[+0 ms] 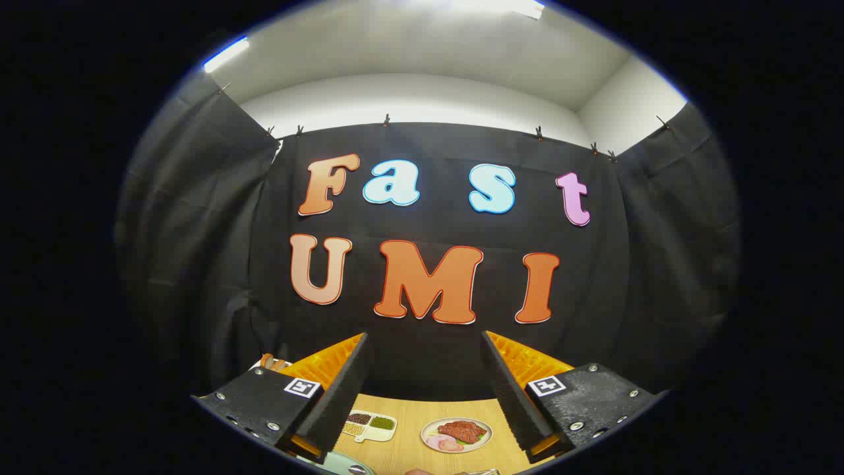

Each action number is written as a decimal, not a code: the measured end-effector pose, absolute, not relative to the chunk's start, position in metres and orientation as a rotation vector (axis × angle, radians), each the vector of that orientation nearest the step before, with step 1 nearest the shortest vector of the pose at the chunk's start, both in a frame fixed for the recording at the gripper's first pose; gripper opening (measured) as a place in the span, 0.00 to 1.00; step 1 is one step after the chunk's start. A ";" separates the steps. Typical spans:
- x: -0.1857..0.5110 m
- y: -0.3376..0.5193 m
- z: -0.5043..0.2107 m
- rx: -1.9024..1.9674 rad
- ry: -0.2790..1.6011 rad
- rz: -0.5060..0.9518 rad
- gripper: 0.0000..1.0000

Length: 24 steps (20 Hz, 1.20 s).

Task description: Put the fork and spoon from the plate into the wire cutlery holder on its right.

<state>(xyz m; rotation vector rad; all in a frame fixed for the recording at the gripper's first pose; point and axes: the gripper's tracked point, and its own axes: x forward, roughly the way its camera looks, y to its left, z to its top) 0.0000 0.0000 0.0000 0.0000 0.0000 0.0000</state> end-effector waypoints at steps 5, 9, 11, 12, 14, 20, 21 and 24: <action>0.001 0.003 -0.003 0.022 0.012 0.012 0.98; -0.001 0.006 -0.005 0.034 0.023 0.021 0.98; 0.001 0.011 -0.012 0.032 0.041 0.032 0.99; 0.001 0.014 -0.015 0.032 0.054 0.036 0.99; 0.002 0.024 -0.032 0.035 0.109 0.054 0.98; -0.005 0.059 -0.098 0.073 0.356 0.118 0.99; -0.007 0.067 -0.111 0.076 0.397 0.139 0.99; -0.017 0.093 -0.167 0.079 0.584 0.213 0.99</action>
